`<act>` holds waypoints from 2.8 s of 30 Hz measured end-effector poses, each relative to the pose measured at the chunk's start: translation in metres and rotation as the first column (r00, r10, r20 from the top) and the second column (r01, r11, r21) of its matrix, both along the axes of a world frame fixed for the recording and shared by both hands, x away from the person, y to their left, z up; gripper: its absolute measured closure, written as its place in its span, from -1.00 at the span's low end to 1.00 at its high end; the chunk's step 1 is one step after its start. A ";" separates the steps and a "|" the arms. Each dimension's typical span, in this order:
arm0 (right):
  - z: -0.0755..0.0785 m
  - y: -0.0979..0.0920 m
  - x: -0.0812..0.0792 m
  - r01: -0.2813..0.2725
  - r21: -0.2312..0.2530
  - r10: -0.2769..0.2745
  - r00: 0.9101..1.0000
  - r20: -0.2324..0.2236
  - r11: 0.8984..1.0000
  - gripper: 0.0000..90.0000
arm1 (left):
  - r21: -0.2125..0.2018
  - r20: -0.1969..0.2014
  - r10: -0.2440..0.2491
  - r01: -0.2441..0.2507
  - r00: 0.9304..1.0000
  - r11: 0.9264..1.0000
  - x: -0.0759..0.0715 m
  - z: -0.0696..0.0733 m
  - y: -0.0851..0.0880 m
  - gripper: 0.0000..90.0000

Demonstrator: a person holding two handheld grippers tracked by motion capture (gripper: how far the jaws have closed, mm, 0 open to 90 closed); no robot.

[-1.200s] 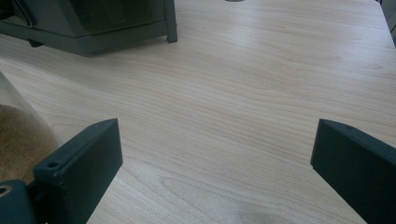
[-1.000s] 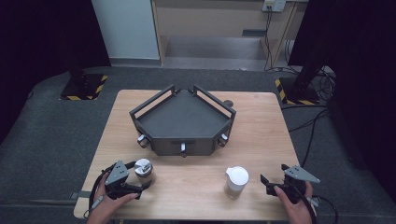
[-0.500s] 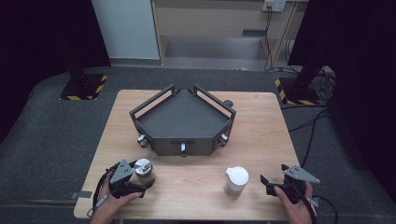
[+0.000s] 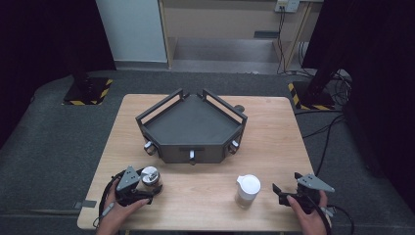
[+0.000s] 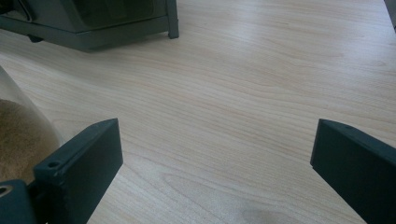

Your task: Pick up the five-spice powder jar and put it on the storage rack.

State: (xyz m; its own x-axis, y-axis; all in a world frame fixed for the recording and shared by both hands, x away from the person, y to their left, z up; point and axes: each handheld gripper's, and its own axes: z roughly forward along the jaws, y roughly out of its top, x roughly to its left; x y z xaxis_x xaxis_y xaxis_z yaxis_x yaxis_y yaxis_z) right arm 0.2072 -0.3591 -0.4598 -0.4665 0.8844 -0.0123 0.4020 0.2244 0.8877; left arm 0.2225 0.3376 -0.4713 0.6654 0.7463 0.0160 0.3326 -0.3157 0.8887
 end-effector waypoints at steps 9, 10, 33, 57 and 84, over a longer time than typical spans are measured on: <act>0.000 0.001 0.001 -0.004 -0.003 0.004 1.000 -0.003 1.000 -0.94 | 0.008 -0.016 -0.022 0.022 1.000 1.000 0.004 0.003 -0.001 -0.33; 0.000 0.001 0.001 -0.004 -0.003 0.004 1.000 -0.004 1.000 -0.94 | 0.009 -0.017 -0.023 0.023 1.000 1.000 0.004 0.003 -0.001 -0.33; -0.001 0.005 0.002 -0.020 -0.017 0.020 1.000 -0.008 1.000 -0.93 | -0.016 0.027 -0.031 0.031 0.999 0.999 -0.005 0.012 0.008 -0.33; 0.000 0.005 0.002 -0.024 -0.022 0.024 1.000 -0.005 0.999 -0.93 | -0.037 0.055 -0.027 0.030 0.998 0.999 -0.015 0.026 0.016 -0.33; 0.001 0.007 0.002 -0.030 -0.029 0.030 1.000 -0.003 0.999 -0.93 | -0.035 0.067 -0.028 0.030 0.997 0.999 -0.021 0.041 0.014 -0.33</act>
State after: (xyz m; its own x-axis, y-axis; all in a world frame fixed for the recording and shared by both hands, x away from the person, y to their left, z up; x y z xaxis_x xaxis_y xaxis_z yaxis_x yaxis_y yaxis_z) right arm 0.2091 -0.3521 -0.4592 -0.4927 0.8694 -0.0365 0.3967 0.2618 0.8798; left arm 0.2018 0.3521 -0.4300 0.6851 0.7276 0.0346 0.2633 -0.2916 0.9196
